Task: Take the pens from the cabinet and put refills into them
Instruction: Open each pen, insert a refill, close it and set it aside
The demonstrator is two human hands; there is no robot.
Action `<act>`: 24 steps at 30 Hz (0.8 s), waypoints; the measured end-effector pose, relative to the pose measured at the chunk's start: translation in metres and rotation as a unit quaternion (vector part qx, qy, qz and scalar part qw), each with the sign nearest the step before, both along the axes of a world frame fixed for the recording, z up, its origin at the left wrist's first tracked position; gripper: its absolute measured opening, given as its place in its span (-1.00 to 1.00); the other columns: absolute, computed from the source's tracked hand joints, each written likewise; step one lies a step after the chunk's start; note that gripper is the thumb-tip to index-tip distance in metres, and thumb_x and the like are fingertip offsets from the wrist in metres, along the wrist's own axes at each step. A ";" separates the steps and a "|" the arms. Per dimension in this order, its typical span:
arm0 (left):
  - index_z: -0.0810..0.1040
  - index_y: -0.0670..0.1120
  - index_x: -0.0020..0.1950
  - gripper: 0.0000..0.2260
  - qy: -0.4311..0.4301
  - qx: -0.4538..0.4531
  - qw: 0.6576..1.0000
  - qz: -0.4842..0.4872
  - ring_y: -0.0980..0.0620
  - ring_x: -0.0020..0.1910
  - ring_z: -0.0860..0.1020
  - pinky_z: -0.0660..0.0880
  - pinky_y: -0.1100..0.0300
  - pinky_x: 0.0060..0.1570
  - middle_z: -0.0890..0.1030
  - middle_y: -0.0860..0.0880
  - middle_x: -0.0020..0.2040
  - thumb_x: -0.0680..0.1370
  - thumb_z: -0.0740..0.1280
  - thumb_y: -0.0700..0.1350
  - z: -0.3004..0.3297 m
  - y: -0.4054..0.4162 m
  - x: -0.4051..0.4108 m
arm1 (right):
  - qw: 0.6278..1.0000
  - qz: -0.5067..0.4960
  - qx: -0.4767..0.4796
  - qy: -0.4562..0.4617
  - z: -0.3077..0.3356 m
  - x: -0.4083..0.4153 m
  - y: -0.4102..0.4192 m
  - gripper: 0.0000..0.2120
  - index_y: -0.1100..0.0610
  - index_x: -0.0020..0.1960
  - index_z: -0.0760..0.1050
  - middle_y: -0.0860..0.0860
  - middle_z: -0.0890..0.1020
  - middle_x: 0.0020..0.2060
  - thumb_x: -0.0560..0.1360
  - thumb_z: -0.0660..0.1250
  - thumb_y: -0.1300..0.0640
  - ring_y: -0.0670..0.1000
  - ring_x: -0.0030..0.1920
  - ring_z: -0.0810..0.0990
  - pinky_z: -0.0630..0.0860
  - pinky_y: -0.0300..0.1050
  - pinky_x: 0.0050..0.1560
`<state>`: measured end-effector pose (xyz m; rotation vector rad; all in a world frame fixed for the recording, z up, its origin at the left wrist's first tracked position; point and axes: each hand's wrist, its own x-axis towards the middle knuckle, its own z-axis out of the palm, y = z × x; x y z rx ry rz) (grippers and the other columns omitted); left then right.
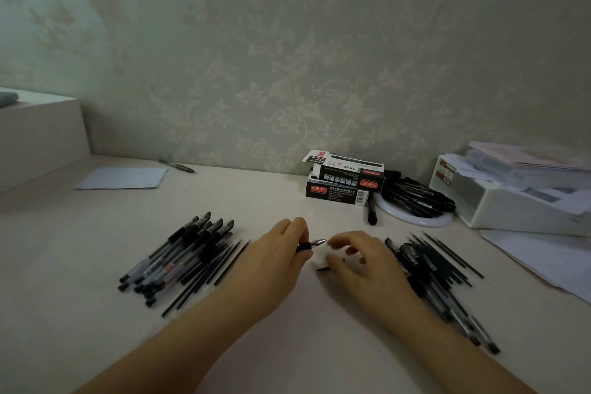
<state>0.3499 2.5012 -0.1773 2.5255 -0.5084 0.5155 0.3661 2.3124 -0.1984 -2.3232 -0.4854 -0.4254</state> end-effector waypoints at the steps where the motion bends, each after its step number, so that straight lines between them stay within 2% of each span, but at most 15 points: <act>1: 0.33 0.02 -0.01 -0.90 -0.004 -0.001 1.000 -0.006 0.07 -0.16 0.49 0.49 0.08 -0.15 0.45 0.11 -0.07 0.61 0.22 0.01 -0.001 0.000 0.000 | 0.999 0.001 0.037 -0.002 0.002 0.000 0.000 -0.89 -0.14 0.06 0.55 -0.28 0.58 -0.05 0.54 0.33 -0.08 -0.24 0.03 0.49 0.37 -0.38 -0.05; 5: 0.34 0.06 -0.03 -0.90 -0.011 -0.013 0.999 -0.047 0.11 -0.20 0.46 0.46 0.18 -0.22 0.45 0.12 -0.08 0.59 0.25 0.01 -0.004 -0.005 -0.001 | 0.991 0.040 0.124 0.043 0.006 -0.002 0.005 -0.72 -0.15 -0.12 0.60 -0.19 0.66 -0.20 0.46 0.22 -0.29 -0.16 -0.13 0.58 0.40 -0.37 -0.16; 8: 0.38 0.05 -0.06 -0.91 -0.013 -0.022 0.998 -0.060 0.14 -0.21 0.44 0.37 0.29 -0.27 0.48 0.12 -0.11 0.58 0.27 0.01 -0.006 -0.007 0.000 | 0.983 0.067 0.158 0.067 0.005 -0.004 0.006 -0.74 -0.05 -0.19 0.64 -0.10 0.68 -0.29 0.46 0.29 -0.19 -0.18 -0.24 0.60 0.43 -0.39 -0.18; 11: 0.46 0.03 -0.07 -0.92 0.000 -0.045 0.997 -0.061 0.15 -0.20 0.47 0.42 0.23 -0.22 0.53 0.12 -0.15 0.59 0.26 -0.01 -0.006 -0.006 0.002 | 0.977 0.074 0.183 0.084 0.006 -0.002 0.004 -0.84 -0.01 -0.19 0.66 -0.07 0.69 -0.30 0.48 0.38 -0.05 -0.17 -0.25 0.62 0.49 -0.27 -0.14; 14: 0.50 0.05 -0.09 -0.89 0.026 -0.056 0.996 -0.062 0.19 -0.26 0.47 0.39 0.28 -0.27 0.54 0.13 -0.23 0.60 0.23 0.00 -0.008 -0.005 0.005 | 0.972 0.078 0.202 0.092 0.006 -0.001 0.002 -0.94 0.01 -0.15 0.68 -0.04 0.71 -0.25 0.49 0.43 0.11 -0.12 -0.20 0.66 0.53 -0.14 -0.07; 17: 0.53 0.02 -0.06 -0.87 0.030 -0.063 0.996 -0.054 0.19 -0.25 0.48 0.41 0.28 -0.26 0.55 0.12 -0.24 0.60 0.23 0.00 -0.010 -0.005 0.006 | 0.974 0.080 0.192 0.096 0.006 -0.001 0.001 -0.85 -0.07 -0.05 0.66 -0.13 0.71 -0.14 0.48 0.45 0.18 -0.10 -0.11 0.64 0.53 -0.20 -0.11; 19: 0.54 0.02 -0.04 -0.88 0.021 -0.065 0.996 -0.053 0.20 -0.24 0.49 0.44 0.28 -0.23 0.56 0.14 -0.21 0.60 0.24 0.01 -0.010 -0.004 0.006 | 0.976 0.080 0.182 0.093 0.005 0.001 0.000 -0.80 -0.13 0.05 0.61 -0.20 0.68 -0.07 0.49 0.44 0.14 -0.15 -0.08 0.62 0.52 -0.32 -0.13; 20: 0.54 0.03 -0.04 -0.88 0.016 -0.065 0.996 -0.056 0.21 -0.23 0.49 0.42 0.32 -0.23 0.55 0.16 -0.20 0.60 0.25 0.01 -0.010 -0.004 0.006 | 0.977 0.068 0.183 0.090 0.004 0.002 0.001 -0.83 -0.14 0.05 0.59 -0.22 0.67 -0.07 0.50 0.43 0.06 -0.17 -0.07 0.61 0.51 -0.35 -0.12; 22: 0.54 0.05 -0.03 -0.91 0.012 -0.062 0.996 -0.062 0.23 -0.21 0.49 0.39 0.37 -0.24 0.55 0.18 -0.17 0.59 0.26 0.01 -0.010 -0.004 0.005 | 0.977 0.042 0.191 0.089 0.005 0.002 0.002 -0.86 -0.12 -0.05 0.60 -0.20 0.67 -0.14 0.46 0.37 -0.14 -0.18 -0.10 0.61 0.49 -0.37 -0.11; 24: 0.54 0.06 -0.03 -0.91 0.013 -0.057 0.996 -0.065 0.22 -0.20 0.49 0.39 0.37 -0.23 0.55 0.17 -0.16 0.59 0.26 0.01 -0.011 -0.005 0.005 | 0.977 0.041 0.190 0.088 0.004 0.002 0.003 -0.81 -0.06 -0.16 0.61 -0.11 0.68 -0.24 0.46 0.35 -0.16 -0.16 -0.19 0.62 0.48 -0.28 -0.11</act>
